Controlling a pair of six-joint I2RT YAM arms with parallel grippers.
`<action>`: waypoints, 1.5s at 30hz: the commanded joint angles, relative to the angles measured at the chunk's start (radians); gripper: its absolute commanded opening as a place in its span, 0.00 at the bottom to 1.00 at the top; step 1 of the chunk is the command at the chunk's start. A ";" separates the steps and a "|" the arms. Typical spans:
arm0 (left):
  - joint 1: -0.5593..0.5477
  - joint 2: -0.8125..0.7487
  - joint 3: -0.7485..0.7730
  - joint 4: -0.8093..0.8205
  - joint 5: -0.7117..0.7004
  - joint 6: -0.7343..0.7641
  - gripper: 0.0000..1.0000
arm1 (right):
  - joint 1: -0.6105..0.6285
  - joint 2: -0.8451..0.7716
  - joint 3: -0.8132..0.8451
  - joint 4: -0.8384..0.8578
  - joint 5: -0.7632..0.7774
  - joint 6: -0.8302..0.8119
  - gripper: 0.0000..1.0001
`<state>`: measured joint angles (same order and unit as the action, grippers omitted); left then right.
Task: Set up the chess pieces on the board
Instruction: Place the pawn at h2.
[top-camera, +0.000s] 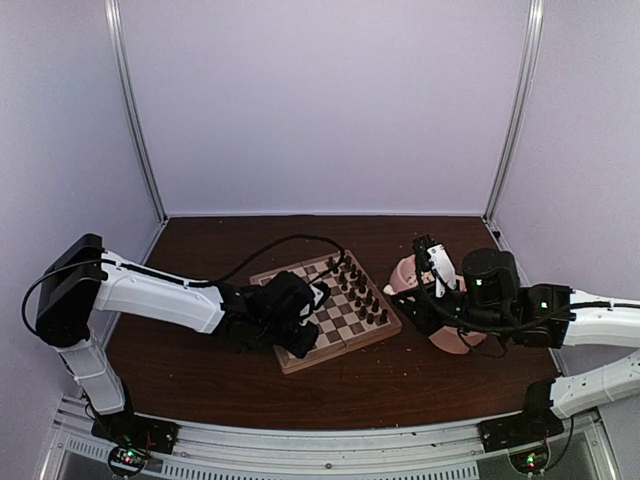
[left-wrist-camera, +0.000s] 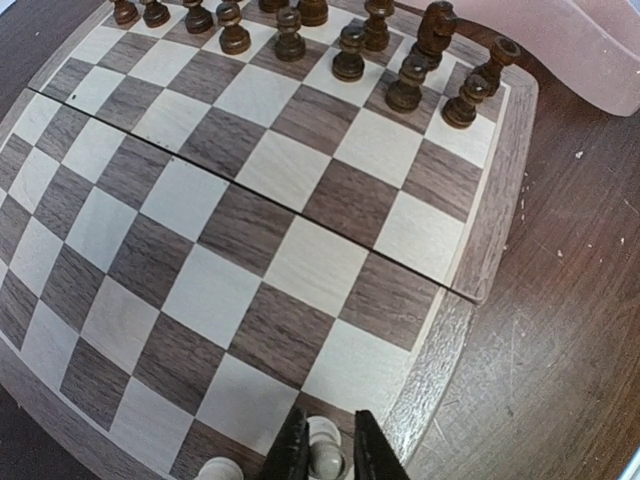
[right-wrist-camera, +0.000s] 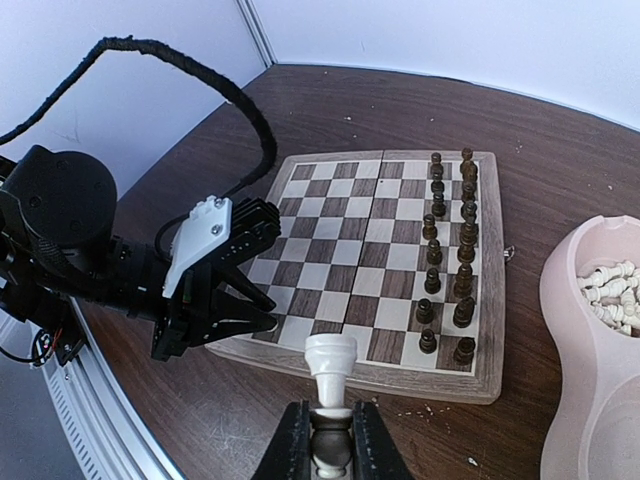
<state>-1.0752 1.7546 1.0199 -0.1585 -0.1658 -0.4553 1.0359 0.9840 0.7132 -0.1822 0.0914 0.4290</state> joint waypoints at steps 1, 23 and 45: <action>-0.001 -0.026 -0.015 0.000 0.004 -0.011 0.20 | -0.004 -0.006 0.000 0.023 -0.005 0.004 0.00; -0.002 -0.004 -0.006 -0.024 -0.004 -0.023 0.13 | -0.005 -0.016 -0.005 0.023 -0.007 0.005 0.00; -0.014 -0.023 -0.005 -0.057 -0.008 -0.034 0.30 | -0.005 -0.002 -0.012 0.032 -0.012 0.007 0.00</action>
<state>-1.0782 1.7538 1.0153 -0.2008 -0.1642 -0.4835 1.0359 0.9836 0.7132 -0.1818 0.0856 0.4301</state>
